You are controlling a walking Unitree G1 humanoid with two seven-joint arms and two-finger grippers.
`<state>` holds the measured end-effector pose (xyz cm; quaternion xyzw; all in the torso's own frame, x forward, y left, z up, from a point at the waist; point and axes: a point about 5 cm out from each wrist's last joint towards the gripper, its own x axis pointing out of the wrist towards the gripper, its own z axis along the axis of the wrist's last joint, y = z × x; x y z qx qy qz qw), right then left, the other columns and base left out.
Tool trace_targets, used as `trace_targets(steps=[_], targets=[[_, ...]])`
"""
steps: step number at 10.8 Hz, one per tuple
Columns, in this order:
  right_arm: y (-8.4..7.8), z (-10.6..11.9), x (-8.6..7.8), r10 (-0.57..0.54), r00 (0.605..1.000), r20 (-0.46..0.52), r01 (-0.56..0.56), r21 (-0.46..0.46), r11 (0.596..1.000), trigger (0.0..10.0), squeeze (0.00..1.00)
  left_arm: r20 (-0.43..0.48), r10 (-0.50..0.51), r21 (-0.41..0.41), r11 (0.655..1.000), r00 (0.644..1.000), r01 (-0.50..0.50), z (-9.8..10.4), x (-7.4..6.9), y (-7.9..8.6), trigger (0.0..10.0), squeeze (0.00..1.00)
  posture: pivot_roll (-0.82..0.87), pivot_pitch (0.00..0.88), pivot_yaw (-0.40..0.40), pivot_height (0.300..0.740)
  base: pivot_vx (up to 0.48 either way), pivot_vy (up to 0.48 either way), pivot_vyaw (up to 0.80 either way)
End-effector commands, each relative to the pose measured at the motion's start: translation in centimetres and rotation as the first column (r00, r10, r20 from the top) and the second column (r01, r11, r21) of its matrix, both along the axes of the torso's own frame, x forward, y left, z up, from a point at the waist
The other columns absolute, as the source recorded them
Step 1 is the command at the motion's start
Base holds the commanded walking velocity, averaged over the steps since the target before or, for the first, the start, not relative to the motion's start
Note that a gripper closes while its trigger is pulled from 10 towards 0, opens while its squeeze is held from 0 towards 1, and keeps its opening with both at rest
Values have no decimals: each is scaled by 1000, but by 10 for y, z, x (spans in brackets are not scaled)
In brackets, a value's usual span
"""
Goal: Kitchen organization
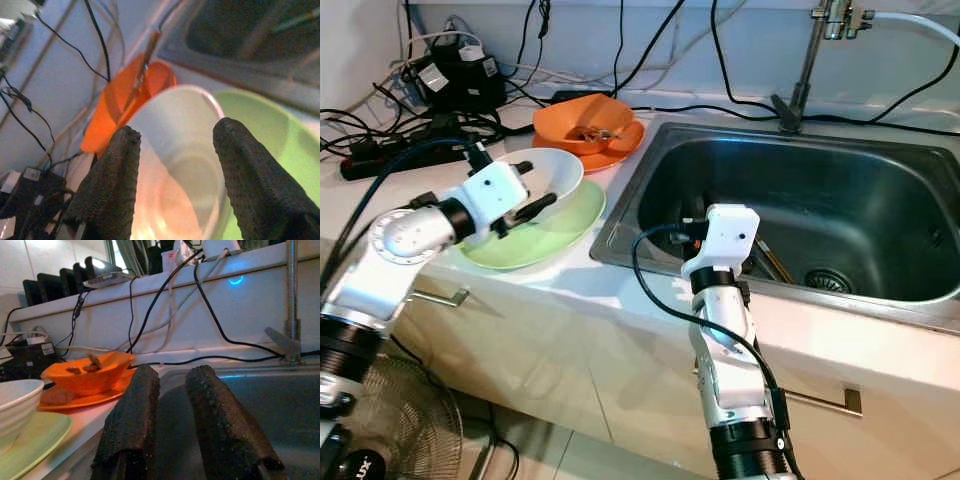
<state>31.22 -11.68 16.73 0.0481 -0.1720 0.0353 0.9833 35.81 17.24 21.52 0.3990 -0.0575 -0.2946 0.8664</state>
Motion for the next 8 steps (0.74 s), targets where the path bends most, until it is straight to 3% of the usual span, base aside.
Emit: trace_targets(steps=[1,5,8], targets=[[2,0,2,4,1000,-12,-3,9,1000,10000,0,-29,9,46,999,1000,-8,1,1,7,10000,0,68,22,115,740,0,0,0],[3,0,4,10,1000,-15,-9,14,1000,10000,0,-86,38,141,990,996,-25,-6,4,14,10000,0,67,19,116,740,0,0,0],[3,0,4,10,1000,-15,-10,17,1000,10000,0,-118,-18,95,995,993,30,-4,3,6,10000,0,65,20,116,740,0,0,0]])
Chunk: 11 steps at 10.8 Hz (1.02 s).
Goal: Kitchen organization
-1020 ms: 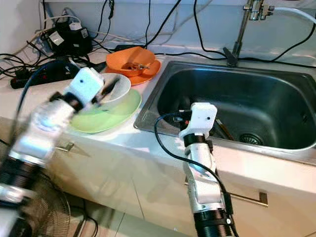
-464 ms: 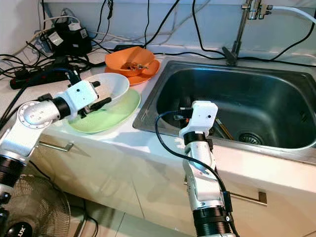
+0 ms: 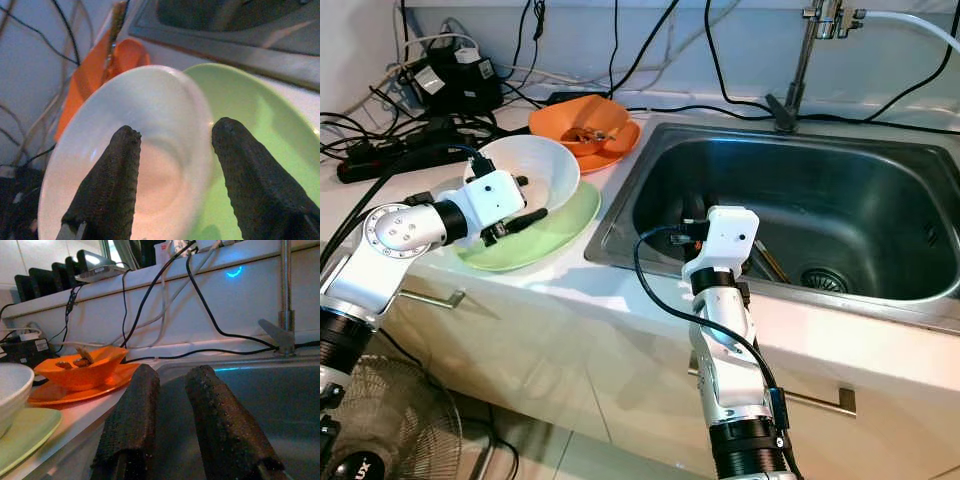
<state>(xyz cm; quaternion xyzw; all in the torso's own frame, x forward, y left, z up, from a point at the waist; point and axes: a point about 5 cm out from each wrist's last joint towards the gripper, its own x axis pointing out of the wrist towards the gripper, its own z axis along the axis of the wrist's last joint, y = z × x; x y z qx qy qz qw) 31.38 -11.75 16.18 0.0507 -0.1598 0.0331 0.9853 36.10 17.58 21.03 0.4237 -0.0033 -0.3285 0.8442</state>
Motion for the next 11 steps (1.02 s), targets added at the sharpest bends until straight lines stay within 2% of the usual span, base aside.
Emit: trace_targets(steps=[1,3,5,7,11], targets=[[4,5,2,13,1000,11,-13,12,1000,10000,0,-10,-8,-4,1000,1000,8,2,-1,1,10000,0,69,18,116,740,0,0,0],[4,5,3,14,1000,10,-14,12,1000,10000,0,1,-24,-28,999,1000,24,4,-2,-2,10000,0,70,15,116,740,0,0,0],[4,5,3,15,1000,10,-16,10,1000,10000,0,-5,-15,-13,1000,1000,15,2,-2,-1,10000,0,68,13,116,740,0,0,0],[5,4,3,18,1000,8,-18,10,1000,10000,0,24,41,28,999,999,-42,5,2,8,10000,0,69,6,115,740,0,0,0],[6,4,3,24,1000,6,-24,8,1000,10000,0,10,122,118,985,992,-123,-11,8,16,10000,0,66,3,114,740,0,0,0]])
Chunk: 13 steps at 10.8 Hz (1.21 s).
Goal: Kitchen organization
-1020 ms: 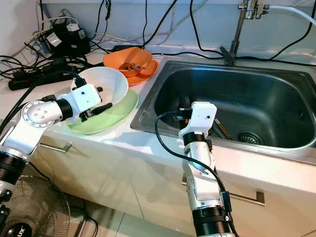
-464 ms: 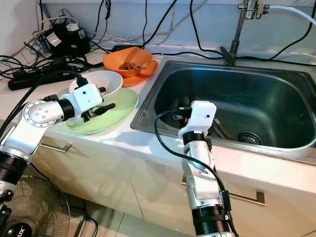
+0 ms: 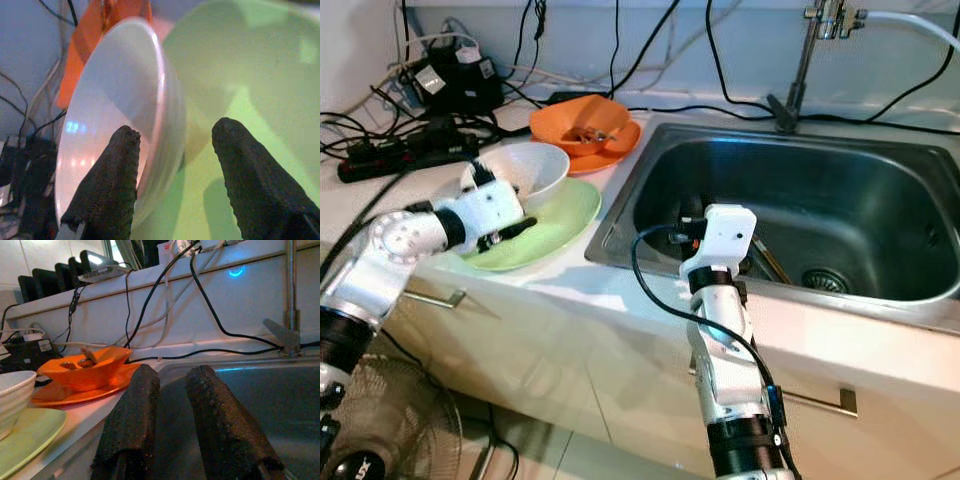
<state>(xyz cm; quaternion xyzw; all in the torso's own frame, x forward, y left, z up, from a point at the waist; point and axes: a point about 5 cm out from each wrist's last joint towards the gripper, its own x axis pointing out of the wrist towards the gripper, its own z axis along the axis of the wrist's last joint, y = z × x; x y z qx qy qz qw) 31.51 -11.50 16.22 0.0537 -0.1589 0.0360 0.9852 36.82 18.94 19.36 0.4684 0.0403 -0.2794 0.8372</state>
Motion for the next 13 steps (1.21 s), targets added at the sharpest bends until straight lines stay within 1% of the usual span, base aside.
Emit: trace_targets(steps=[1,2,3,4,5,6,9,13], targets=[[3,4,2,16,1000,7,-16,4,1000,10000,0,9,22,38,999,1000,-22,2,3,3,10000,0,65,7,115,740,0,0,0],[3,3,2,14,1000,6,-14,4,1000,10000,0,15,47,96,994,999,-48,-3,6,5,10000,0,61,6,116,740,0,0,0],[3,3,2,12,1000,6,-12,3,1000,10000,0,25,63,122,990,998,-65,-6,9,5,10000,0,60,8,116,740,0,0,0],[2,4,2,10,1000,6,-10,3,1000,10000,0,37,64,128,989,997,-68,-7,11,0,10000,0,59,8,116,740,0,0,0],[2,4,3,9,1000,6,-9,3,1000,10000,0,51,63,136,988,997,-69,-8,14,-3,4314,0,58,9,117,740,0,0,0],[2,4,2,7,1000,7,-7,3,1000,10000,0,64,57,135,989,996,-65,-7,15,-6,0,0,56,9,118,740,0,0,0],[1,2,3,2,1000,1,-2,3,1000,10000,0,99,73,125,988,992,-85,-5,17,-6,0,0,59,10,118,740,0,0,0],[1,2,3,1,1000,-2,-1,2,1000,10000,0,106,72,120,989,992,-84,-6,17,-7,0,0,58,11,118,740,0,0,0]])
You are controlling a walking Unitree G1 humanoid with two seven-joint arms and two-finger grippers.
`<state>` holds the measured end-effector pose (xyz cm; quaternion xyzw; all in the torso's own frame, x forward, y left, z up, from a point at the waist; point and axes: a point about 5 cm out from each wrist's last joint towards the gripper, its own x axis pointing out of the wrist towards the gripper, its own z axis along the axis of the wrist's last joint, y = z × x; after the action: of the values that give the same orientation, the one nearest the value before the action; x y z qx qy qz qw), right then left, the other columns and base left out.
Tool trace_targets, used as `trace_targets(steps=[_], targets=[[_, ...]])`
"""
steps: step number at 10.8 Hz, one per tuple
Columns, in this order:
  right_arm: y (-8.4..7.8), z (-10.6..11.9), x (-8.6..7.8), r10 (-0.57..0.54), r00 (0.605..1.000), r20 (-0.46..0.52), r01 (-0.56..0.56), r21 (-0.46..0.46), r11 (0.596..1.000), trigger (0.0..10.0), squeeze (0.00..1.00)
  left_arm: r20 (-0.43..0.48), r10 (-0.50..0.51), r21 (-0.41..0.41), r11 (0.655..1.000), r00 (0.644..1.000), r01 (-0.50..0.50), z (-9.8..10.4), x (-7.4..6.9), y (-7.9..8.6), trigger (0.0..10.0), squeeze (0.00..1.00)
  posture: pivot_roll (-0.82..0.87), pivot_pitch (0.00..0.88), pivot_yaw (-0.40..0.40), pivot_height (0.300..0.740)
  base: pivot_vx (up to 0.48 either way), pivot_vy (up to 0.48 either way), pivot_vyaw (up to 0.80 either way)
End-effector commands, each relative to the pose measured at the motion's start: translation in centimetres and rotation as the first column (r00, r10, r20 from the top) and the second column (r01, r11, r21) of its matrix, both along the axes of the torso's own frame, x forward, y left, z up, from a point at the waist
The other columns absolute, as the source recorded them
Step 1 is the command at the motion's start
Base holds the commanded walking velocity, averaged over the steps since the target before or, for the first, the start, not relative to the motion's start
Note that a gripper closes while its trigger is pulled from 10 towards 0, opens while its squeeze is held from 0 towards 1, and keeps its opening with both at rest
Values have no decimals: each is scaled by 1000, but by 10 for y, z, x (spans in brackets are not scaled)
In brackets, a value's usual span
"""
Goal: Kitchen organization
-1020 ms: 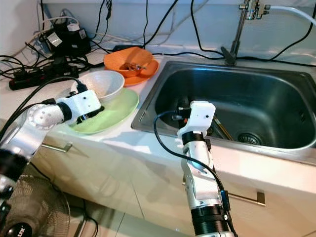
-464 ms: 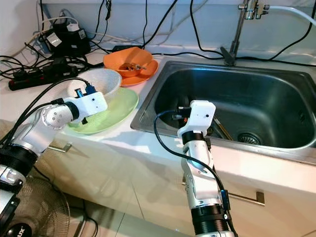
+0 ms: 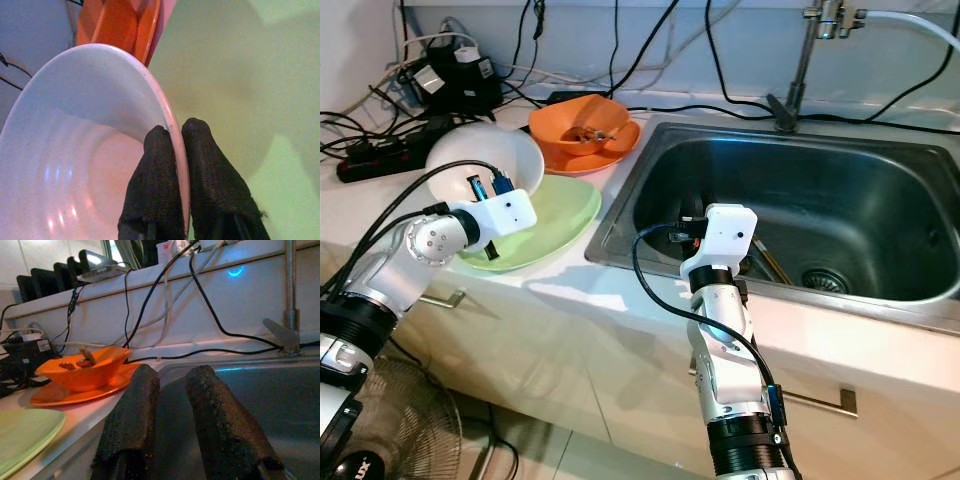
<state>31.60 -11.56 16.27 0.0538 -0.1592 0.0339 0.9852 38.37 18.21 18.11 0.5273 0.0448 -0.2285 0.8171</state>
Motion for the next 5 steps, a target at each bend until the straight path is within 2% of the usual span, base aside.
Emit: trace_targets(steps=[1,3,4,5], targets=[[2,1,2,4,1000,-4,-4,1,1000,10000,0,37,-2,3,1000,999,2,7,2,-1,0,0,58,12,116,740,0,0,0],[2,1,2,3,1000,-6,-3,1,1000,10000,0,137,3,14,1000,991,-5,19,3,-5,0,0,60,14,115,740,0,0,0],[2,0,2,3,1000,-6,-3,1,1000,10000,0,261,-2,26,1000,965,-5,35,5,-10,0,0,60,13,115,740,0,0,0],[2,0,2,2,1000,-6,-2,1,1000,10000,0,380,-21,21,1000,925,14,52,5,-18,0,0,60,13,115,740,0,0,0]])
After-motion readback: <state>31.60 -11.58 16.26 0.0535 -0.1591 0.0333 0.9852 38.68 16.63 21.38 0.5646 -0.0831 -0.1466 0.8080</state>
